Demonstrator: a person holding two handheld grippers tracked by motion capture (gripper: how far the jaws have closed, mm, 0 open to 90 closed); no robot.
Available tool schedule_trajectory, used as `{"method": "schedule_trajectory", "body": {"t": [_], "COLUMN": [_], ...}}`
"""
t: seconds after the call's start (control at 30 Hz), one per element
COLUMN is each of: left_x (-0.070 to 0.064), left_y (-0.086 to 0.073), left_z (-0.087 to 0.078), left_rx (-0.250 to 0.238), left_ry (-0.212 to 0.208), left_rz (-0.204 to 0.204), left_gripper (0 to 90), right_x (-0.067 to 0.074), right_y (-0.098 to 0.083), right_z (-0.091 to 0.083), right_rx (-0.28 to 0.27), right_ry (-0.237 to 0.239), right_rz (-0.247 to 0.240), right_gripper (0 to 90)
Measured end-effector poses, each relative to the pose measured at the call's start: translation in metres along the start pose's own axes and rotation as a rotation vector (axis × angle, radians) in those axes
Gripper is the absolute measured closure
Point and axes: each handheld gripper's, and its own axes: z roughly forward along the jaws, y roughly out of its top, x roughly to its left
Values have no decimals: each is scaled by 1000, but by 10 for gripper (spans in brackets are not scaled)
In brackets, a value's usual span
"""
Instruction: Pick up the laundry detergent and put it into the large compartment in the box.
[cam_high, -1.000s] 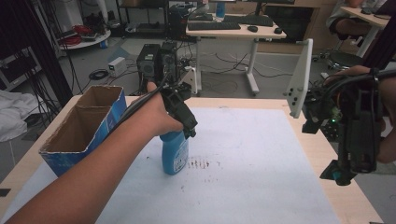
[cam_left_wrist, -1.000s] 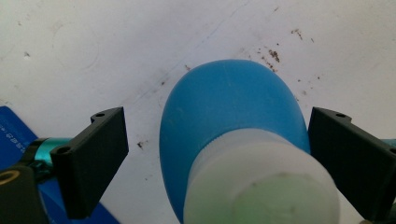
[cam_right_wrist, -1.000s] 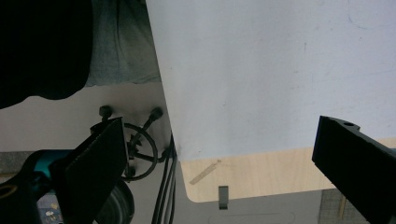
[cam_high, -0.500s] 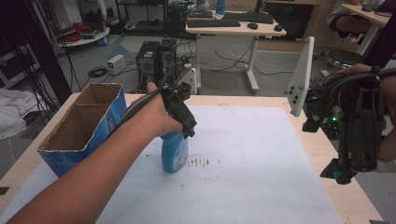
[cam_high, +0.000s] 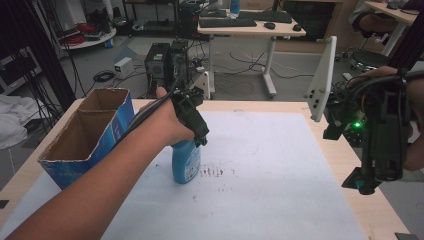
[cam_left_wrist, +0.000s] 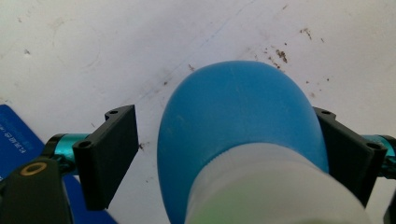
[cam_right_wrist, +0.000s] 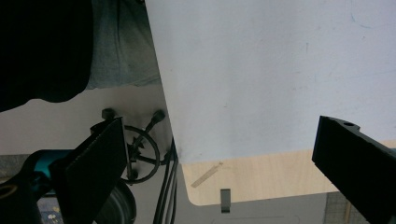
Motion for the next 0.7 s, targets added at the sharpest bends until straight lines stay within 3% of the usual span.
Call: {"method": "schedule_trajectory", "body": {"t": [0.5,0.7], "left_x": [-2,-2], "left_y": [1,2], "left_z": [0,0], "left_rx": [16,6], "left_ry": [-4,-6], "left_rz": [9,12], "left_gripper": [257,260], "right_x": [0,-2], "right_y": [1,0], "right_z": [1,2], "right_rx": [2,3], "right_ry": [3,5], "right_rz": [-1,6], "right_gripper": [26,26]}}
